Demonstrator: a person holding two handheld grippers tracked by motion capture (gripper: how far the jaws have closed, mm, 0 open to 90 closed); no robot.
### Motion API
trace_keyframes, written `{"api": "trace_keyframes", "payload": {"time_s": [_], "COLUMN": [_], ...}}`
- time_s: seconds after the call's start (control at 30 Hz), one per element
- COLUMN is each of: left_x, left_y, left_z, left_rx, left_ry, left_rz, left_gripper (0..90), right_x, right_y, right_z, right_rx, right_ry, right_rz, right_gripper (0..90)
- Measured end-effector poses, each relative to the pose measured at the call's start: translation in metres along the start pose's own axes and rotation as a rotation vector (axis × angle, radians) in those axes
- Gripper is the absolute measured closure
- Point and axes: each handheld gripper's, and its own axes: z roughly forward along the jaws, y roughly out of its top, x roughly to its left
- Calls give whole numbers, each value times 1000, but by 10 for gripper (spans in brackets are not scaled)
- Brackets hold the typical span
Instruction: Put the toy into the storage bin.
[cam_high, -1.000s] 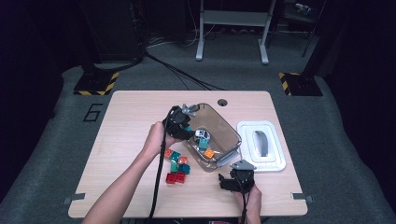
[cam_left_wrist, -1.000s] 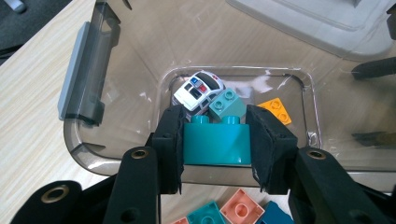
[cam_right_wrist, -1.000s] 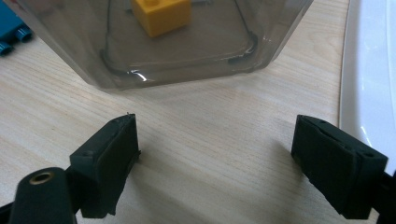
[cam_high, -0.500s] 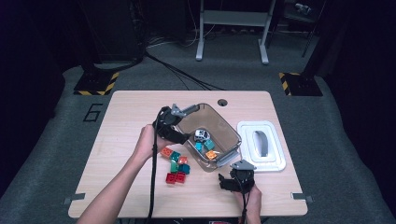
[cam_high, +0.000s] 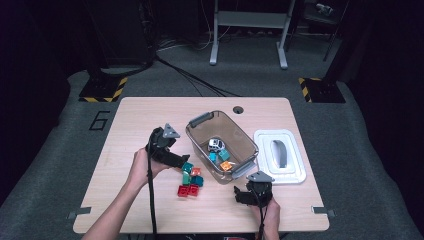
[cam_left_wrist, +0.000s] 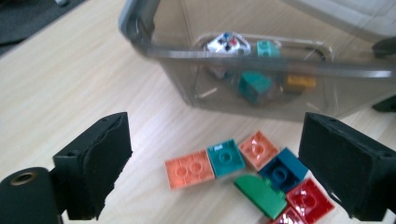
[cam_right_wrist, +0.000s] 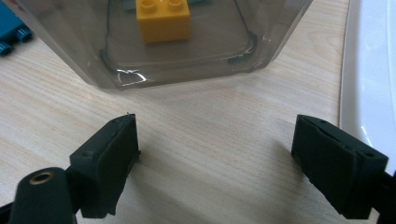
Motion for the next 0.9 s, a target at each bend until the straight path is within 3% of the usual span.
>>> {"api": "trace_keyframes", "payload": {"time_s": [0.2,0.6,0.73,0.9], "left_x": [-2,-19,-27,-36], "left_y": [-31,-68,-77,-81], "left_z": [17,41,48,52], "left_rx": [47,76,100,123], "left_ry": [-4,-41,-53,-36], "left_rz": [-33,-84,-70,-41], "left_gripper": [37,34,35,37], "right_x": [0,0,0,0], "right_y": [0,0,0,0], "right_z": [0,0,0,0], "right_rx": [0,0,1,1], "right_ry": [0,-1,-1,-1], "right_rz": [0,-1,-2,-1], "right_gripper": [142,141,141,141]}}
